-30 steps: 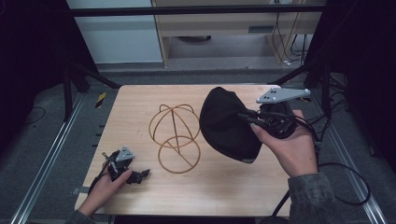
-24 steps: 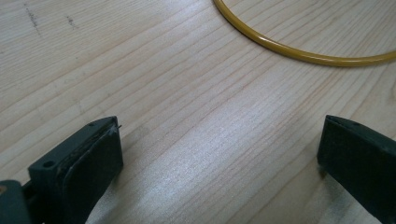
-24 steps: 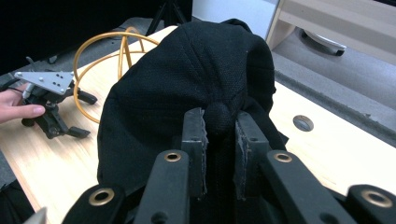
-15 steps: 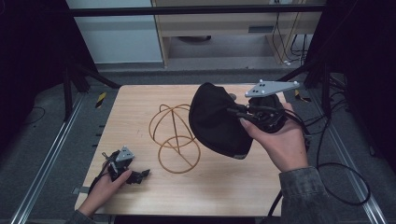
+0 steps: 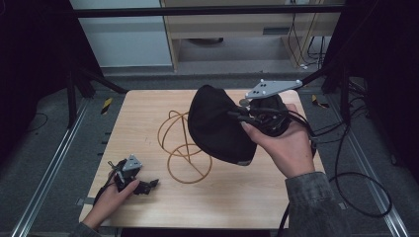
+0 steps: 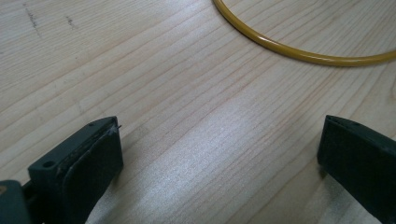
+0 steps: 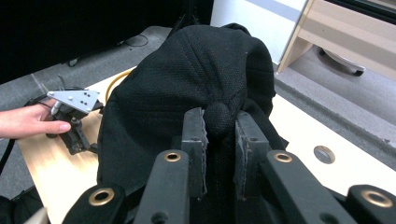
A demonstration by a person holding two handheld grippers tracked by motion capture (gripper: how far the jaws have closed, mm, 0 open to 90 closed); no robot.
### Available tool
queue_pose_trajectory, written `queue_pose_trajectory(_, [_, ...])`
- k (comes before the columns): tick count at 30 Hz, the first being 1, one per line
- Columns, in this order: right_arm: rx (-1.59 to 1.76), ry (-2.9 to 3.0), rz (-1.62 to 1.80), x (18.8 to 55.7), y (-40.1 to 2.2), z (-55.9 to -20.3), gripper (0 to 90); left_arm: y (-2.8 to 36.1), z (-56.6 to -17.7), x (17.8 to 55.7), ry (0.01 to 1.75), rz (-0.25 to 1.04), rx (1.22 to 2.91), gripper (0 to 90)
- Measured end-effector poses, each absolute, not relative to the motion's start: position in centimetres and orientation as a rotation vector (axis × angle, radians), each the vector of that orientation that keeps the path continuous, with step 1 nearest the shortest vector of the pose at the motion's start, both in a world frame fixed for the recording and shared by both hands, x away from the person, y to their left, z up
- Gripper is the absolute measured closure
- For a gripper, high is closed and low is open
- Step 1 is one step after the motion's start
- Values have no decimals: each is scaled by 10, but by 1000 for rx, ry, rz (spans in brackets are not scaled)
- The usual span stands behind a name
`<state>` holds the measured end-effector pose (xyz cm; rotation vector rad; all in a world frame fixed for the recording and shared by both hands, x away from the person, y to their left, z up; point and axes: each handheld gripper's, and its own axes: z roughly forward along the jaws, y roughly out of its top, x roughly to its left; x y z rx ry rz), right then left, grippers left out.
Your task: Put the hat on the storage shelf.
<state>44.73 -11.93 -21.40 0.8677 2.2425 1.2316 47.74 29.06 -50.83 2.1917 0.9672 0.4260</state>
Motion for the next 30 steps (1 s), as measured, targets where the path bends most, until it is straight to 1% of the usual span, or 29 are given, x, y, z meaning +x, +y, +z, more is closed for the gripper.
queue_pose_trajectory(18, [783,2291,1223,455,-82,-195,771,291,-508,478,962,426,2195,0])
queue_pose_trajectory(30, [756,2327,1188,469,-59,-191,771,291,-508,478,962,426,2195,0])
